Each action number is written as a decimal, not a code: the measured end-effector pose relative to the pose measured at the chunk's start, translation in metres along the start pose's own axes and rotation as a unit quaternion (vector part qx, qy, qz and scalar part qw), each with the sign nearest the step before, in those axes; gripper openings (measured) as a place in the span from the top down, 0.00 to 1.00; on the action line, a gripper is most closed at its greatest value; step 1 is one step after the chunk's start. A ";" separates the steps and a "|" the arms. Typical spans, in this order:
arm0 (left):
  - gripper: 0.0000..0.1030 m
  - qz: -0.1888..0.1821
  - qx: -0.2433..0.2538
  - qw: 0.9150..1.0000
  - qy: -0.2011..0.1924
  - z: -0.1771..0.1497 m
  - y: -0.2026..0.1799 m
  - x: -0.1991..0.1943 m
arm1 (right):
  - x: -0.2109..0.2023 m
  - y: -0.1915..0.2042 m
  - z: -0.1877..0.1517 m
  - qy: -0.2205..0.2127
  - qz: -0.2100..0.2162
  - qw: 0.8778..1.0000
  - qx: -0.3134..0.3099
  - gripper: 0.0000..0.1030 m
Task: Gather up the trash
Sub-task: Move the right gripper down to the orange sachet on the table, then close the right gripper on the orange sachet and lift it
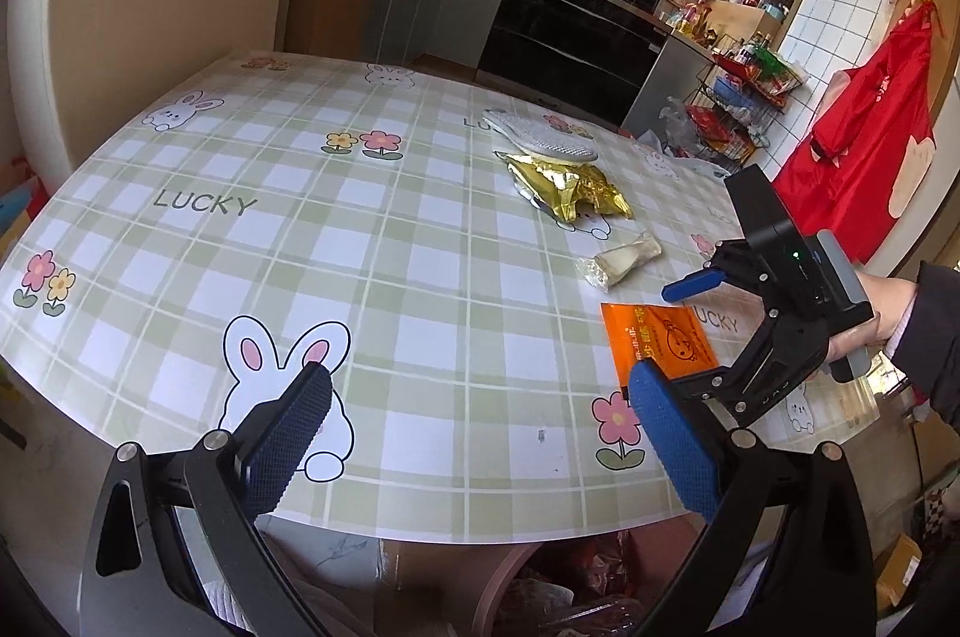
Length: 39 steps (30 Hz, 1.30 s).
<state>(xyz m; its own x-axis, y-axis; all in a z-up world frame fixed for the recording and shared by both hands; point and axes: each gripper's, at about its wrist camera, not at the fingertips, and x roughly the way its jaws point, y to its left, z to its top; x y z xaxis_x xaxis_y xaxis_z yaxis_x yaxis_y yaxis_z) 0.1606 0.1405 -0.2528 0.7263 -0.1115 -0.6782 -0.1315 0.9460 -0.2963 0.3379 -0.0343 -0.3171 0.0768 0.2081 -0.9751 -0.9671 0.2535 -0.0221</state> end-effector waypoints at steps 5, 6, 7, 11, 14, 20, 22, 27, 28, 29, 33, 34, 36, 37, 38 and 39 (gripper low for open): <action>0.06 0.000 -0.009 1.000 0.006 -0.001 0.002 0.003 | 0.006 0.005 0.014 0.027 0.009 0.999 -0.039 0.06; 0.06 -0.001 -0.009 1.000 0.007 -0.002 0.001 0.004 | 0.011 0.006 0.015 0.029 0.012 0.999 -0.040 0.06; 0.06 -0.002 -0.008 1.000 0.007 -0.002 0.001 0.004 | 0.012 0.005 0.016 0.030 0.016 0.999 -0.038 0.05; 0.06 -0.004 -0.005 1.000 0.007 -0.003 -0.003 0.004 | 0.011 0.001 0.013 0.013 0.021 0.999 -0.027 0.04; 0.06 -0.009 -0.007 1.000 0.010 -0.004 -0.004 0.003 | 0.010 0.004 0.013 0.013 0.018 1.000 -0.016 0.05; 0.06 -0.012 -0.003 1.000 0.006 -0.003 -0.008 -0.001 | 0.001 -0.008 -0.002 0.023 0.026 0.999 0.000 0.26; 0.06 -0.014 -0.005 1.000 0.007 -0.004 -0.010 -0.001 | -0.007 -0.011 -0.009 0.026 0.039 0.999 0.015 0.29; 0.06 -0.022 -0.001 1.000 0.004 -0.005 -0.018 -0.005 | -0.022 -0.009 -0.027 0.018 0.038 0.999 0.010 0.40; 0.06 -0.024 0.001 1.000 0.004 -0.006 -0.020 -0.006 | -0.025 -0.011 -0.031 0.011 0.044 0.999 0.022 0.41; 0.06 -0.025 0.002 1.000 0.003 -0.006 -0.021 -0.006 | -0.029 -0.012 -0.035 0.002 0.049 0.998 0.035 0.41; 0.06 -0.031 0.007 0.999 0.003 -0.006 -0.025 -0.008 | -0.045 -0.020 -0.064 -0.057 0.057 0.991 0.103 0.42; 0.06 -0.032 0.012 0.999 0.004 -0.006 -0.026 -0.008 | -0.050 -0.024 -0.073 -0.080 0.054 0.987 0.131 0.42; 0.06 -0.032 0.025 0.999 0.006 -0.006 -0.030 -0.007 | -0.057 -0.034 -0.090 -0.125 0.054 0.972 0.191 0.42; 0.06 -0.031 0.033 0.999 0.006 -0.005 -0.032 -0.006 | -0.063 -0.039 -0.100 -0.152 0.051 0.961 0.224 0.42; 0.06 -0.030 0.042 0.999 0.008 -0.005 -0.035 -0.004 | -0.069 -0.040 -0.112 -0.178 0.047 0.948 0.261 0.42; 0.06 -0.026 0.052 0.998 0.011 -0.004 -0.038 -0.001 | -0.074 -0.046 -0.121 -0.206 0.044 0.930 0.300 0.42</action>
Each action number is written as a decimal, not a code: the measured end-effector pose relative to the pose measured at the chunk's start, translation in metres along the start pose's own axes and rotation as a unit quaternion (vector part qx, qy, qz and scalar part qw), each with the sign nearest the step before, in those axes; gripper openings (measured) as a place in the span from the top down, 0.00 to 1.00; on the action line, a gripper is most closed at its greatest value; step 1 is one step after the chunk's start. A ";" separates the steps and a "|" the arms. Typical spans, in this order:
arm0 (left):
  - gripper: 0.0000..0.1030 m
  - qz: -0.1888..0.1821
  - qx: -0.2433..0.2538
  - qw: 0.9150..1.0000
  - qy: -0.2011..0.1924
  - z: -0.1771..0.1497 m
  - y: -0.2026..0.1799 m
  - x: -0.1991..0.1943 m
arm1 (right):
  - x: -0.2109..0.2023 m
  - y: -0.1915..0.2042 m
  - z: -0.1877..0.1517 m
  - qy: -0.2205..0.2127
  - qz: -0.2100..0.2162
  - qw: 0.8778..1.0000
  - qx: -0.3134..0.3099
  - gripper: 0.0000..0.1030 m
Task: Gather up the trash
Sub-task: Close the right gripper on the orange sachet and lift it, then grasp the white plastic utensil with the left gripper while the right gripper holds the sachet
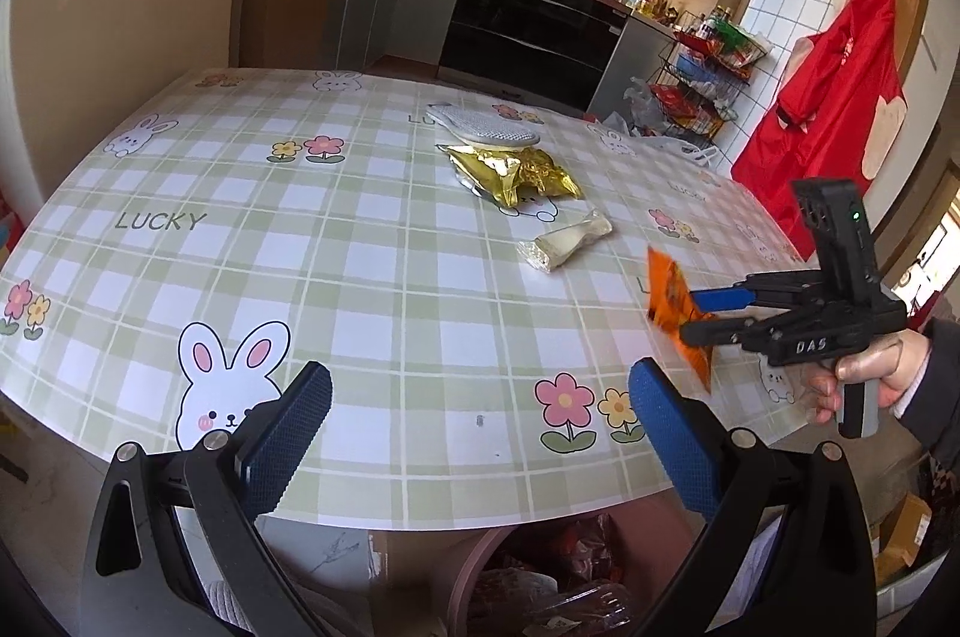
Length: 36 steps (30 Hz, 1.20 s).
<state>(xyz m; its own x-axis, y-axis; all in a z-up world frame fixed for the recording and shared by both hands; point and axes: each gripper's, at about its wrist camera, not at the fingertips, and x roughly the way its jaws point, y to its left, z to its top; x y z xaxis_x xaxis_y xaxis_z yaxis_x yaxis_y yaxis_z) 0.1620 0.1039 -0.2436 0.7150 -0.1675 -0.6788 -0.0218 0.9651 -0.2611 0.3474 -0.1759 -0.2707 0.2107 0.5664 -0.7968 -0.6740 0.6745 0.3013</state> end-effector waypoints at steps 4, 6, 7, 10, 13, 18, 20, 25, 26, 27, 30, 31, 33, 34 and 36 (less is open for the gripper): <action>0.06 0.000 0.040 0.999 0.019 0.010 -0.012 0.020 | -0.018 -0.018 -0.021 -0.107 -0.024 0.985 0.132 0.42; 0.06 -0.005 0.069 0.997 0.033 0.018 -0.022 0.036 | -0.023 -0.018 -0.032 -0.139 -0.035 0.975 0.170 0.42; 0.06 -0.005 0.084 0.995 0.046 0.024 -0.028 0.045 | -0.026 -0.019 -0.037 -0.153 -0.036 0.970 0.183 0.42; 0.06 0.020 0.132 0.989 0.062 0.038 -0.046 0.071 | -0.032 -0.016 -0.048 -0.179 -0.042 0.960 0.210 0.42; 0.06 0.027 0.208 0.976 0.051 0.055 -0.068 0.095 | -0.044 -0.014 -0.058 -0.186 -0.057 0.957 0.216 0.42; 0.06 0.001 0.264 0.963 0.054 0.083 -0.088 0.141 | -0.064 -0.023 -0.069 -0.211 -0.062 0.945 0.242 0.42; 0.06 0.004 0.280 0.958 0.068 0.088 -0.096 0.164 | -0.071 -0.026 -0.072 -0.219 -0.061 0.942 0.248 0.42; 0.24 0.003 0.306 0.946 0.104 0.091 -0.109 0.204 | -0.084 -0.027 -0.079 -0.230 -0.053 0.940 0.248 0.42; 0.25 0.004 0.306 0.946 0.109 0.091 -0.110 0.211 | -0.085 -0.028 -0.080 -0.231 -0.052 0.940 0.247 0.42; 0.27 0.005 0.304 0.946 0.114 0.091 -0.110 0.215 | -0.087 -0.028 -0.081 -0.232 -0.050 0.939 0.248 0.42; 0.41 0.001 0.298 0.943 0.151 0.088 -0.109 0.233 | -0.088 -0.029 -0.083 -0.234 -0.050 0.938 0.251 0.42; 0.46 -0.007 0.290 0.946 0.147 0.090 -0.108 0.233 | -0.089 -0.030 -0.083 -0.235 -0.050 0.938 0.251 0.42; 0.69 -0.015 0.275 0.948 0.158 0.092 -0.108 0.234 | -0.089 -0.028 -0.084 -0.237 -0.050 0.937 0.252 0.42; 0.80 -0.010 0.270 0.949 0.161 0.093 -0.108 0.233 | -0.090 -0.028 -0.085 -0.238 -0.050 0.937 0.252 0.42; 0.83 -0.008 0.262 0.953 0.153 0.092 -0.107 0.225 | -0.092 -0.026 -0.086 -0.242 -0.050 0.936 0.251 0.42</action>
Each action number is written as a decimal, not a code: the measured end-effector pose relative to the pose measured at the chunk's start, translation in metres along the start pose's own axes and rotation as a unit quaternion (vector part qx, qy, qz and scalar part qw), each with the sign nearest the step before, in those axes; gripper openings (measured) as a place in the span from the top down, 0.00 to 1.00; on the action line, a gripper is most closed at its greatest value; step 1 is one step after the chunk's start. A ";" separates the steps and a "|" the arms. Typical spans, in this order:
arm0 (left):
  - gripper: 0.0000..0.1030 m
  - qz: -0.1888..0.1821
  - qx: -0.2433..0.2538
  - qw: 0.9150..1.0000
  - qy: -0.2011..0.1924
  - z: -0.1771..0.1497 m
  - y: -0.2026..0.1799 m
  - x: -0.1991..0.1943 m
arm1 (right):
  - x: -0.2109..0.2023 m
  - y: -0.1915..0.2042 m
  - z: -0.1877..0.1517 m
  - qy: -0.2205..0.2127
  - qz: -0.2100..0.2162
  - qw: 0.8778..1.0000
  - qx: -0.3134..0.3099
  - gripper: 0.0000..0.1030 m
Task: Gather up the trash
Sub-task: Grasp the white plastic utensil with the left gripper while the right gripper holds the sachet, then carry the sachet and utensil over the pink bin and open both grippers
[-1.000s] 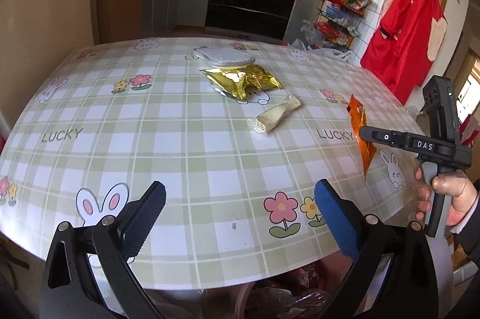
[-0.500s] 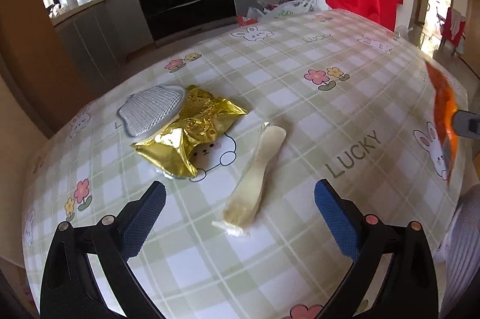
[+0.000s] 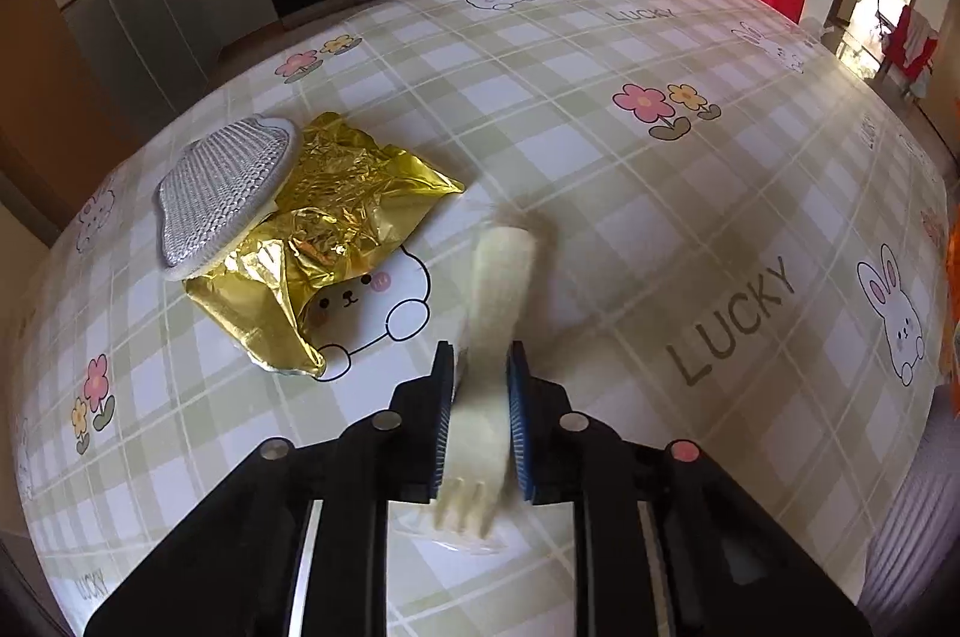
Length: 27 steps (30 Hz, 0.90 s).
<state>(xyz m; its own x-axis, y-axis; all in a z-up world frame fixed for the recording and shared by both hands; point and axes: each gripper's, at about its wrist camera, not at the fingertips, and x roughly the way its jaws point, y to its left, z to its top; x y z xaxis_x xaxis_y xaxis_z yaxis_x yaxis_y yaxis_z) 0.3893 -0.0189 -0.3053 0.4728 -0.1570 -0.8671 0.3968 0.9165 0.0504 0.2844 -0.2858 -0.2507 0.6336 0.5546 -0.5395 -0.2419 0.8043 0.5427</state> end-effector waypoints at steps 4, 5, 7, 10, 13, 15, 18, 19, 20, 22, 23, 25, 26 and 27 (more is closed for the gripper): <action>0.84 -0.013 -0.021 0.999 -0.023 -0.011 0.000 -0.021 | -0.003 0.005 -0.002 -0.004 0.002 1.000 -0.010 0.42; 0.84 -0.016 -0.030 0.999 -0.029 -0.014 0.001 -0.027 | -0.004 0.007 -0.002 -0.005 0.002 1.000 -0.013 0.42; 0.84 -0.023 -0.042 0.998 -0.044 -0.020 0.001 -0.040 | -0.008 0.012 -0.004 -0.008 0.006 1.000 -0.017 0.42; 0.84 -0.032 -0.054 0.996 -0.066 -0.028 0.002 -0.062 | -0.014 0.020 -0.005 -0.011 0.010 1.000 -0.024 0.42; 0.84 -0.043 -0.066 0.993 -0.082 -0.035 0.002 -0.083 | -0.020 0.028 -0.005 -0.014 0.016 0.999 -0.030 0.42; 0.85 -0.045 -0.072 0.992 -0.094 -0.039 0.002 -0.099 | -0.025 0.033 -0.005 -0.017 0.019 0.999 -0.034 0.42; 0.85 -0.049 -0.091 0.988 -0.117 -0.048 0.003 -0.127 | -0.037 0.045 -0.006 -0.024 0.026 0.998 -0.045 0.42; 0.85 -0.047 -0.097 0.986 -0.128 -0.051 0.002 -0.139 | -0.041 0.049 -0.006 -0.027 0.029 0.998 -0.049 0.42; 0.85 -0.040 -0.098 0.985 -0.139 -0.056 -0.001 -0.151 | -0.045 0.053 -0.006 -0.029 0.032 0.998 -0.053 0.42; 0.85 -0.033 -0.098 0.981 -0.164 -0.066 -0.009 -0.177 | -0.056 0.061 -0.007 -0.034 0.040 0.997 -0.063 0.42; 0.85 -0.030 -0.097 0.980 -0.173 -0.072 -0.012 -0.188 | -0.060 0.065 -0.008 -0.037 0.043 0.996 -0.067 0.42; 0.85 -0.021 -0.101 0.976 -0.191 -0.083 -0.019 -0.212 | -0.070 0.074 -0.009 -0.038 0.050 0.995 -0.074 0.42; 0.85 -0.018 -0.107 0.974 -0.201 -0.089 -0.022 -0.225 | -0.075 0.078 -0.011 -0.038 0.054 0.995 -0.077 0.42; 0.85 -0.015 -0.113 0.971 -0.209 -0.094 -0.025 -0.235 | -0.080 0.083 -0.012 -0.038 0.058 0.994 -0.079 0.42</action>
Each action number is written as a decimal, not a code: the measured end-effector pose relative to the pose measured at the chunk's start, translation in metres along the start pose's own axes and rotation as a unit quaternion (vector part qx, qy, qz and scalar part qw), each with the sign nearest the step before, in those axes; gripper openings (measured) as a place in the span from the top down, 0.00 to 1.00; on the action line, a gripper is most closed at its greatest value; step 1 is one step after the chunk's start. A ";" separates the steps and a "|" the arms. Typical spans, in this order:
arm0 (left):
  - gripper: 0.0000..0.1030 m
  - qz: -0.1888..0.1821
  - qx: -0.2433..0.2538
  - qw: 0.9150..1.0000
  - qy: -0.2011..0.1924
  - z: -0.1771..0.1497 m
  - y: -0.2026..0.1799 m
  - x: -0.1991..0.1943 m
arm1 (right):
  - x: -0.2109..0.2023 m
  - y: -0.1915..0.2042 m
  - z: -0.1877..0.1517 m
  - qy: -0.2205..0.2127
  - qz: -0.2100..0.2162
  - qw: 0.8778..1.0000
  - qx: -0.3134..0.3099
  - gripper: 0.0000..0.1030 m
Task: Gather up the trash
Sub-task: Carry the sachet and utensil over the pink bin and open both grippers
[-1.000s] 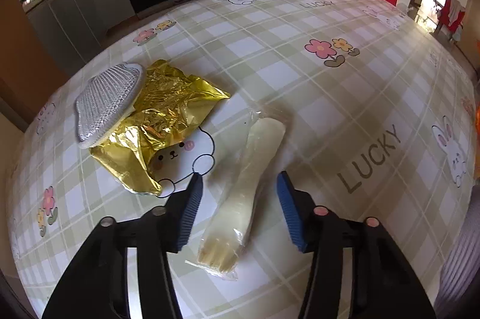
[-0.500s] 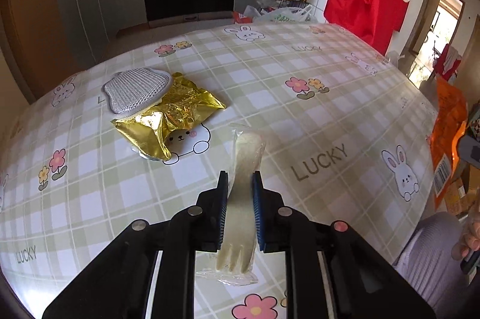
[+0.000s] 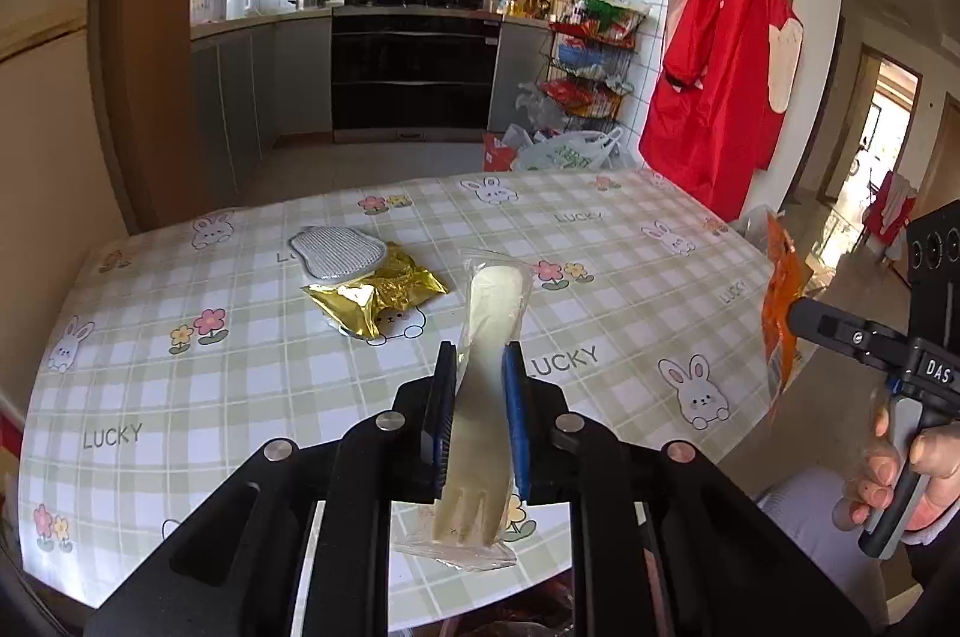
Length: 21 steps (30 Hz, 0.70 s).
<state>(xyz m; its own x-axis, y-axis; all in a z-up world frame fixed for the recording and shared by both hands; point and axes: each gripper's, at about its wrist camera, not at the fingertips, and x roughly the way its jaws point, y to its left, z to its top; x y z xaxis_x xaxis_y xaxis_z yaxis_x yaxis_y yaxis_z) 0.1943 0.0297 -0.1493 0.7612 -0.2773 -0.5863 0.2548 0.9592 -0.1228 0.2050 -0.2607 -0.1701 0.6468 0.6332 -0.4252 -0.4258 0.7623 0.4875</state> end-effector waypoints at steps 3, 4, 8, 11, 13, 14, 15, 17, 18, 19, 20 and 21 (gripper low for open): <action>0.85 0.005 -0.004 1.000 -0.031 -0.001 -0.008 -0.037 | -0.015 0.019 -0.003 0.001 0.011 1.000 -0.017 0.42; 0.85 0.007 -0.003 0.999 -0.043 -0.001 -0.011 -0.050 | -0.020 0.026 -0.005 0.002 0.012 1.000 -0.026 0.42; 0.85 0.002 -0.018 0.997 -0.069 -0.006 -0.014 -0.093 | -0.042 0.052 -0.014 0.007 0.022 0.998 -0.052 0.42; 0.85 -0.003 -0.018 0.997 -0.076 -0.012 -0.013 -0.117 | -0.057 0.069 -0.023 0.011 0.035 0.998 -0.057 0.41; 0.85 -0.004 -0.018 0.996 -0.085 -0.017 -0.015 -0.132 | -0.063 0.080 -0.030 0.017 0.040 0.997 -0.063 0.41; 0.85 -0.003 -0.019 0.996 -0.090 -0.019 -0.014 -0.139 | -0.065 0.085 -0.033 0.020 0.040 0.997 -0.067 0.41; 0.85 -0.004 -0.022 0.995 -0.095 -0.021 -0.013 -0.146 | -0.068 0.091 -0.037 0.024 0.042 0.996 -0.072 0.41; 0.85 -0.006 -0.033 0.994 -0.102 -0.025 -0.010 -0.156 | -0.071 0.102 -0.043 0.032 0.047 0.995 -0.081 0.41; 0.85 -0.007 -0.037 0.994 -0.106 -0.027 -0.009 -0.161 | -0.073 0.106 -0.046 0.036 0.049 0.995 -0.084 0.41; 0.85 -0.007 -0.039 0.993 -0.109 -0.030 -0.009 -0.165 | -0.074 0.110 -0.049 0.040 0.051 0.994 -0.087 0.41; 0.85 -0.007 -0.041 0.993 -0.111 -0.032 -0.008 -0.167 | -0.074 0.112 -0.050 0.044 0.052 0.994 -0.089 0.41; 0.85 -0.007 -0.042 0.993 -0.112 -0.034 -0.008 -0.170 | -0.075 0.114 -0.052 0.047 0.053 0.993 -0.091 0.41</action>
<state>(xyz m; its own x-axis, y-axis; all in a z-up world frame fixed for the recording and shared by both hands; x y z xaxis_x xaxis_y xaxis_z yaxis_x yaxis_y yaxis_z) 0.0426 0.0715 -0.0764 0.8736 -0.2875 -0.3927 0.2228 0.9536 -0.2026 0.0751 -0.2139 -0.1221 0.5343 0.7140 -0.4525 -0.6013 0.6972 0.3902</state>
